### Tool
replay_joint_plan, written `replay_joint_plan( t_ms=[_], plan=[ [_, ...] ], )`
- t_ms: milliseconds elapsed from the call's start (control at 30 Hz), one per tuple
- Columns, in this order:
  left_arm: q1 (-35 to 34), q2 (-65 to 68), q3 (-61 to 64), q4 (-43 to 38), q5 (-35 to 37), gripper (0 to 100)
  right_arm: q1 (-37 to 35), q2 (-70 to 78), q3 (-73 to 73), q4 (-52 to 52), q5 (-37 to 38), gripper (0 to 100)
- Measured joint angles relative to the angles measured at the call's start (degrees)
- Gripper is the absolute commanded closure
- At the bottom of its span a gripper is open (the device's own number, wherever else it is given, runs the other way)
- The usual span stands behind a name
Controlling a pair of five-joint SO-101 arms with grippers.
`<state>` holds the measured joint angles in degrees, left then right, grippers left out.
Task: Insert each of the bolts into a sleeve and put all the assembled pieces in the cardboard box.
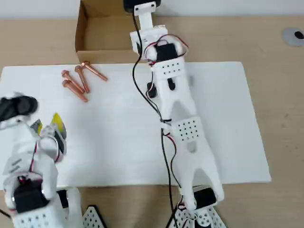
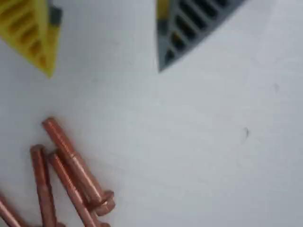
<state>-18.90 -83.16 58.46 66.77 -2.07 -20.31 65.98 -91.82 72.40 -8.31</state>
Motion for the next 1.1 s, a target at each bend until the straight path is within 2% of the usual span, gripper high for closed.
replay_joint_plan(
  t_ms=[100, 267, 400, 467, 600, 833, 1100],
  plan=[
    [-1.1, 11.7, -5.5, -3.9, 6.5, 84, 0.0, -6.2, -0.5, 9.5, 0.0, 76.4],
    [-1.4, 37.2, -15.5, -15.2, 16.4, 84, 0.0, -16.8, -0.6, 26.8, -0.1, 76.5],
    [-1.4, 55.4, -22.9, -19.4, 31.9, 84, 1.1, -24.4, -0.6, 29.2, -0.2, 76.6],
    [-1.4, 62.1, -26.4, -19.8, 35.3, 84, 1.4, -28.2, 0.2, 29.3, -0.2, 76.6],
    [-0.9, 71.3, -31.3, -19.9, 38.5, 84, 1.6, -33.9, 7.0, 29.3, -0.1, 76.6],
    [-0.4, 79.8, -36.6, -19.9, 39.2, 84, 1.8, -45.7, 28.9, 29.3, -0.2, 76.4],
    [-0.4, 85.7, -40.8, -18.9, 34.2, 84, 3.8, -59.1, 49.3, 29.2, -0.1, 76.4]
  ],
)
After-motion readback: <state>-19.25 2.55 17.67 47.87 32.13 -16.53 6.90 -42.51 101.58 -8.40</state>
